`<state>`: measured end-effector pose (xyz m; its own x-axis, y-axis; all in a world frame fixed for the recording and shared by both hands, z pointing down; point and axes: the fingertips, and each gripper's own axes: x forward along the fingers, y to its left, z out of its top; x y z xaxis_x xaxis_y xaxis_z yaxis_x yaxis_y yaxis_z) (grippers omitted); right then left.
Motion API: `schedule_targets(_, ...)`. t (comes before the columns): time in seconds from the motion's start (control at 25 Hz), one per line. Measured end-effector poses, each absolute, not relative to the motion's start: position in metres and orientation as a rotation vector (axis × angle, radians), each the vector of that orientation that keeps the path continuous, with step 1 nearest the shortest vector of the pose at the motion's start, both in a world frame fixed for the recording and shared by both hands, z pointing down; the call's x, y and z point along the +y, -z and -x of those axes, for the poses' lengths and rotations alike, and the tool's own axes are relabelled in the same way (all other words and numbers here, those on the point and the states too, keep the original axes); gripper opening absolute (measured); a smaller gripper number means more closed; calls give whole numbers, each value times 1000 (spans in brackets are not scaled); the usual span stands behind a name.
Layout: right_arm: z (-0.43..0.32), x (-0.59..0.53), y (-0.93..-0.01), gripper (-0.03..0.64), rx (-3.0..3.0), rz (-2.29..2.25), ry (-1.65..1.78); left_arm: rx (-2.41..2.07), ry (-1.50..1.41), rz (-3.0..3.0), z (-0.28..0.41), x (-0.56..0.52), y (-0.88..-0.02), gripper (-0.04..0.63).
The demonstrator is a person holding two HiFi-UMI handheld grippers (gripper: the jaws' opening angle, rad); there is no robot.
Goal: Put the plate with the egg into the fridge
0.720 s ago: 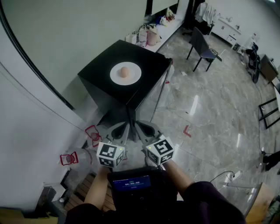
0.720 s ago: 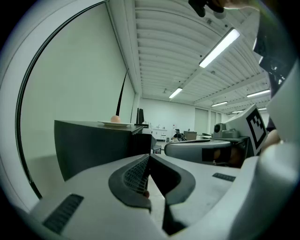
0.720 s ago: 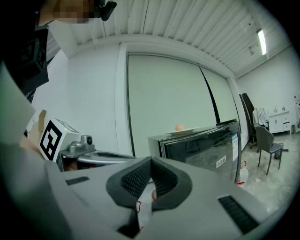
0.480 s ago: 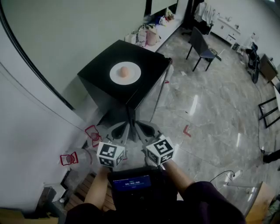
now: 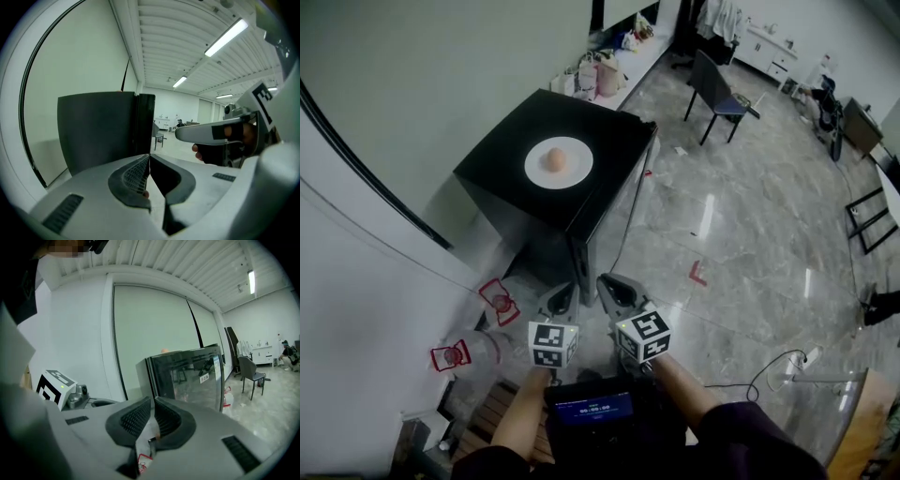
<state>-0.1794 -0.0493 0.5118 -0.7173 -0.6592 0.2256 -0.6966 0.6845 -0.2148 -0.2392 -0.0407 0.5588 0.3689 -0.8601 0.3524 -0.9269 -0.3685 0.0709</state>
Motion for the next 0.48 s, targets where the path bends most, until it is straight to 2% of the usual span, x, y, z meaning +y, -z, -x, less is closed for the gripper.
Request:
schedule_targets(0.28,176,-50,-536,11,-2672,-1174,-437,-1455,-539,-2369,216,-61,-629,14)
schedule_targets(0.4,168,-51,-540,11,-2650,-1180,-445,-1459,-575,-2314,207,-73,-651,63)
schedule_targets(0.48,160,-52,-542,11,-2628,-1178,-450,-1515,-603,-2262,205,-82,-662,72)
